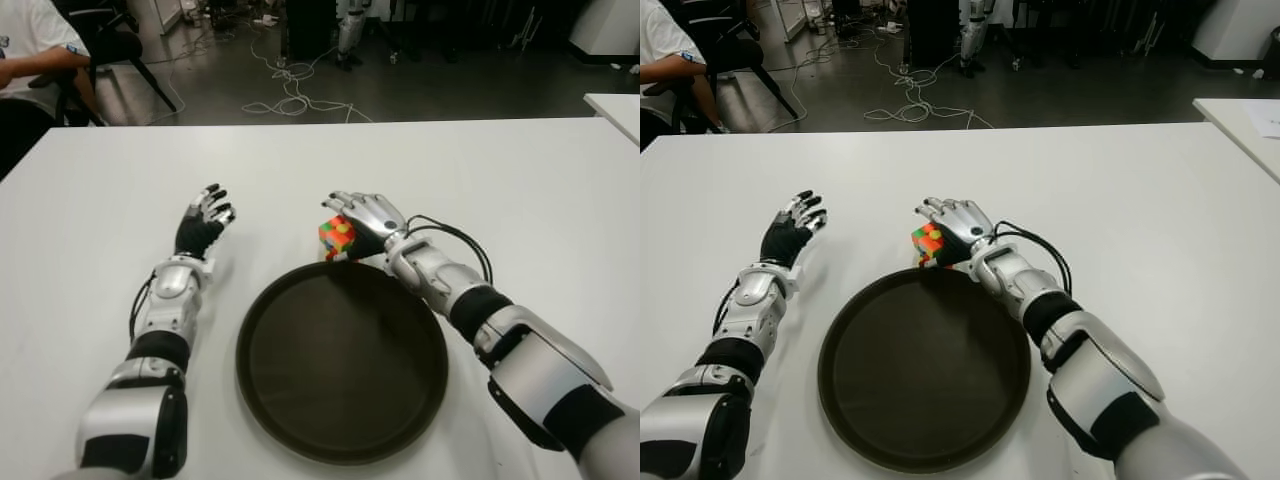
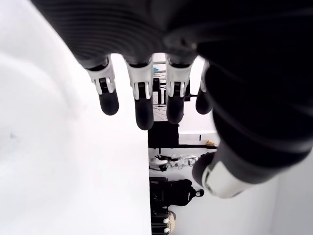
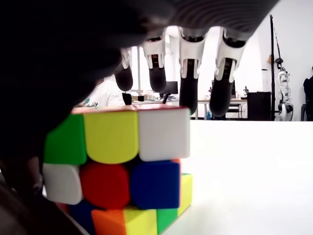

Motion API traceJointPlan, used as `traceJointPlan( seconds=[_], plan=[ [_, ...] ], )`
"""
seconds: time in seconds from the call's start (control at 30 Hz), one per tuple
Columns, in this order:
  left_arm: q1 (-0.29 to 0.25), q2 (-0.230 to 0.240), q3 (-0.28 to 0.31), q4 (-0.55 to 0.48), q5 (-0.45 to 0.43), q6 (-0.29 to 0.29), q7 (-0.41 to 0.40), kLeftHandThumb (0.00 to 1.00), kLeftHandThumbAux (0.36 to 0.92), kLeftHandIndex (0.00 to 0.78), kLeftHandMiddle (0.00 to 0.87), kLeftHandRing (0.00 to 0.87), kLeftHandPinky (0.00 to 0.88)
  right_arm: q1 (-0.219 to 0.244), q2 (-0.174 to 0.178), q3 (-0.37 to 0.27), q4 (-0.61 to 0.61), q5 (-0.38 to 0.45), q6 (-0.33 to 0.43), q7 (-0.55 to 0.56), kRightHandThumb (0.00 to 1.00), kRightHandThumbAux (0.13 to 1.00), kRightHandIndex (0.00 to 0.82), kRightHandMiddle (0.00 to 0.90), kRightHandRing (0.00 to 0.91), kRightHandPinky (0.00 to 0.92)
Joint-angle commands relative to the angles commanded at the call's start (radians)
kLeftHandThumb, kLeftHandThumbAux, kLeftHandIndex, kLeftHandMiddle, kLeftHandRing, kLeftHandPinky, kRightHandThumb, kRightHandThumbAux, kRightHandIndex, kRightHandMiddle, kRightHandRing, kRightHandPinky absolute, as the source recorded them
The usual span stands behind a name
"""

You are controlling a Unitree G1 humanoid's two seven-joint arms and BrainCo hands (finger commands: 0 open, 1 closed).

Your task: Pick up the Rubik's Cube and put it in the plate

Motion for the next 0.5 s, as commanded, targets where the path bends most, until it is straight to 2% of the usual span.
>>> traceJointPlan(
  seconds=[0.5],
  plan=[
    [-0.001,0.001,-0.003,0.006,0.004,-0.006,0.002,0.193,0.758,0.047,0.118,0.107,0.084,-0.005,0.003,0.002,0.011,0.003,0.003,0.0,0.056,0.603,0.086,0.133,0.209,0.295]
  ],
)
